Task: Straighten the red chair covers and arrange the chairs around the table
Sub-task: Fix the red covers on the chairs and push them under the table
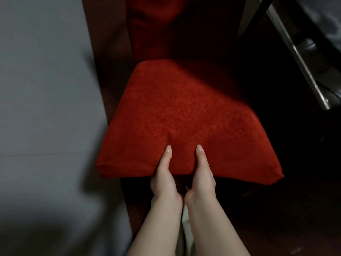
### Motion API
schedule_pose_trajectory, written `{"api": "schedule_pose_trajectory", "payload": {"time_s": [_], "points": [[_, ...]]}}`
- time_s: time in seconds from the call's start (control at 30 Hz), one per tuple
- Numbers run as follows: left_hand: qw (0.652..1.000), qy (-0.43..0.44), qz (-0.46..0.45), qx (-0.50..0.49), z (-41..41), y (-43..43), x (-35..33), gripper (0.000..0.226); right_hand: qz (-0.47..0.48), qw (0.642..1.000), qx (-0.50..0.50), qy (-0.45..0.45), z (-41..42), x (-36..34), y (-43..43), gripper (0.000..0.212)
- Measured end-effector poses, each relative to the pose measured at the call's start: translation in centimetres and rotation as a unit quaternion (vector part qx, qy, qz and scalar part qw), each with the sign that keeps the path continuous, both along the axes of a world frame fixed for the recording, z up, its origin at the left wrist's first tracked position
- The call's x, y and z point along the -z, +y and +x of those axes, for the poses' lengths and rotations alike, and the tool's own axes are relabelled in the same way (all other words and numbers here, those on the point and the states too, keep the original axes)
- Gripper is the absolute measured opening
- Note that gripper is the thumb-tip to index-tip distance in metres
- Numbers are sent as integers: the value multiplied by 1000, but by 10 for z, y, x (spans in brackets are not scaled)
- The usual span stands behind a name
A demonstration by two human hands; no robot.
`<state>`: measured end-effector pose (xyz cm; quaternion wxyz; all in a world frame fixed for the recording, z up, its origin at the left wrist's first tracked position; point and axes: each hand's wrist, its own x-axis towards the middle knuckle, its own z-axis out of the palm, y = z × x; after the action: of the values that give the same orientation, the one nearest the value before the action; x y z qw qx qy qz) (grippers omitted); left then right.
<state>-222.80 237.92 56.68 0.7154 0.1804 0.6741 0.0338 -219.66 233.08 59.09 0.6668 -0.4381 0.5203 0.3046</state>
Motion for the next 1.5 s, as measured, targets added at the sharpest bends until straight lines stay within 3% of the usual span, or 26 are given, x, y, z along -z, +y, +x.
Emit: {"api": "schedule_pose_trajectory", "payload": {"time_s": [0.3, 0.53, 0.6, 0.67, 0.73, 0.77, 0.8, 0.87, 0.9, 0.93, 1.0, 1.13, 1.23, 1.3, 1.33, 1.4, 1.43, 1.47, 1.5], "points": [[1000, 5, -5, -31, 6, -7, -113, 49, -32, 999, -19, 3, 2, -105, -8, 27], [999, -32, -2, -13, 33, 8, -179, 56, 1, 1000, -11, -22, 33, -166, 4, 27], [998, -44, 25, 40, 43, 23, -195, 50, -1, 999, -21, -49, 52, -177, 14, 27], [978, -46, 76, 188, 50, 45, -210, 44, -22, 996, -45, -77, 76, -185, 26, 27], [916, -23, 176, 359, 59, 68, -224, 48, -38, 993, -64, -95, 97, -191, 37, 26], [868, -10, 279, 411, 65, 77, -225, 50, -43, 992, -70, -101, 105, -193, 41, 27], [802, 11, 415, 429, 72, 86, -225, 50, -48, 991, -74, -104, 112, -195, 46, 29], [616, 86, 665, 413, 92, 101, -230, 38, -59, 990, -75, -105, 119, -198, 50, 34], [532, 116, 723, 425, 104, 108, -228, 35, -65, 989, -75, -106, 121, -200, 51, 36], [476, 137, 730, 470, 115, 114, -225, 39, -69, 989, -78, -106, 122, -201, 52, 37], [432, 160, 687, 562, 130, 125, -215, 48, -76, 987, -91, -108, 125, -203, 53, 39], [425, 133, 722, 529, 154, 145, -209, 42, -59, 969, -198, -138, 143, -210, 56, 57], [402, 114, 751, 511, 176, 174, -217, 41, -63, 917, -352, -176, 156, -225, 58, 58], [389, 107, 755, 517, 192, 194, -224, 43, -155, 861, -386, -291, 161, -230, 60, 44], [388, 103, 752, 523, 200, 202, -227, 44, -240, 814, -375, -373, 164, -231, 60, 38], [380, 96, 752, 531, 216, 217, -232, 46, -422, 661, -352, -510, 179, -231, 65, 27], [376, 94, 752, 534, 224, 222, -235, 47, -490, 580, -350, -549, 189, -232, 71, 21], [374, 92, 750, 538, 232, 226, -238, 48, -533, 524, -356, -562, 202, -233, 80, 21], [372, 91, 747, 543, 239, 231, -240, 48, -557, 490, -375, -556, 214, -232, 90, 26]]}}
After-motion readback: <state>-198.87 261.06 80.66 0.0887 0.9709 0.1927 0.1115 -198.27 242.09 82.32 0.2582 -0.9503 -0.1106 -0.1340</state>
